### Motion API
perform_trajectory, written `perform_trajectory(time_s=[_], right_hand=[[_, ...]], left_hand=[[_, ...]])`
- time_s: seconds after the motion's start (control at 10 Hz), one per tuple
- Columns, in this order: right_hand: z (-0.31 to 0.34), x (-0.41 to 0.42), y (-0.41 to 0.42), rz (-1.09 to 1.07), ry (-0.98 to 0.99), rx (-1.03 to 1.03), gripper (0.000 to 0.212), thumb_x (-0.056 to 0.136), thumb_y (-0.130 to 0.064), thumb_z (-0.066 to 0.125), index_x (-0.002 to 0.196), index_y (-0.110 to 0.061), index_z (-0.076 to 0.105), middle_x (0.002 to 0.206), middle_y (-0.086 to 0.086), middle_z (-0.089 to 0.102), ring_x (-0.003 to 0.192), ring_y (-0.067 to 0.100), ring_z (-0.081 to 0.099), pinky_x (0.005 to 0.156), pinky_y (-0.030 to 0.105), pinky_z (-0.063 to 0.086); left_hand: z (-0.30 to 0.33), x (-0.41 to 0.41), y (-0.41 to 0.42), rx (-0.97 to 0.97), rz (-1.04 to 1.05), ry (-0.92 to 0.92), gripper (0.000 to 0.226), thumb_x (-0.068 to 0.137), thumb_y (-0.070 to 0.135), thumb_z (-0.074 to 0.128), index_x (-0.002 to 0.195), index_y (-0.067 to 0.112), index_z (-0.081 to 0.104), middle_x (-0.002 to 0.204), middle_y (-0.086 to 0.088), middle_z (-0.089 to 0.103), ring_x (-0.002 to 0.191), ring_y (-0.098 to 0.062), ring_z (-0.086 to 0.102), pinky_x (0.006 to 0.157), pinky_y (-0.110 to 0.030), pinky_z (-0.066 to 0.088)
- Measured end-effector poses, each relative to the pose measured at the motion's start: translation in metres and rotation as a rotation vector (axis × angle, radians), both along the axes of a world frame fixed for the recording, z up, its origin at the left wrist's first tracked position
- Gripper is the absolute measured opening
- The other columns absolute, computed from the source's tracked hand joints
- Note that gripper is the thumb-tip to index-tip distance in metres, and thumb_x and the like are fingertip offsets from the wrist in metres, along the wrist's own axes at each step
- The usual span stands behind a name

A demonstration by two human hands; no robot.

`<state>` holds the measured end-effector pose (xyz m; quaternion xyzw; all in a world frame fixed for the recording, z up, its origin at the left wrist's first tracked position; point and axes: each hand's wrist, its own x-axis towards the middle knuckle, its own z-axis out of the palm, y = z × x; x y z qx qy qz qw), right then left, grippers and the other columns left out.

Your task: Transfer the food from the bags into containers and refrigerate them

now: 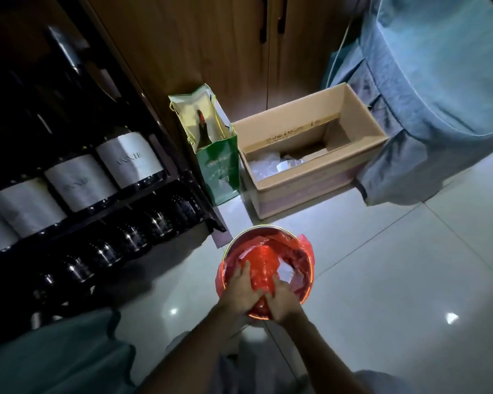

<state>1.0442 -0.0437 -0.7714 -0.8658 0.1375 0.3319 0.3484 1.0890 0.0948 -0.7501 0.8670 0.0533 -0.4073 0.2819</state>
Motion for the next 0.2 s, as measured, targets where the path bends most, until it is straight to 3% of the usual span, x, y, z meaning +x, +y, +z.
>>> perform_trajectory(time_s=[0.1,0.2], right_hand=[[0.032,-0.008,-0.008,0.006,-0.04,-0.035,0.061,0.102,-0.03,0.047,0.156,-0.009,0.031,0.151,0.021,0.047,0.133,0.039,0.051,0.114,0.041,0.039],[0.105,-0.024,-0.022,0.016,-0.064,-0.08,0.05,0.099,-0.034,0.047,0.146,-0.018,0.044,0.15,0.014,0.047,0.124,0.038,0.057,0.105,0.047,0.048]], left_hand=[[0.04,-0.003,0.007,0.039,-0.061,-0.048,0.088,0.097,0.034,0.065,0.166,0.018,0.012,0.169,-0.01,0.021,0.153,-0.033,0.029,0.124,-0.042,0.029],[0.119,-0.014,0.011,0.077,-0.162,-0.13,0.072,0.097,0.031,0.059,0.161,0.021,0.027,0.165,-0.005,0.029,0.149,-0.032,0.033,0.117,-0.045,0.04]])
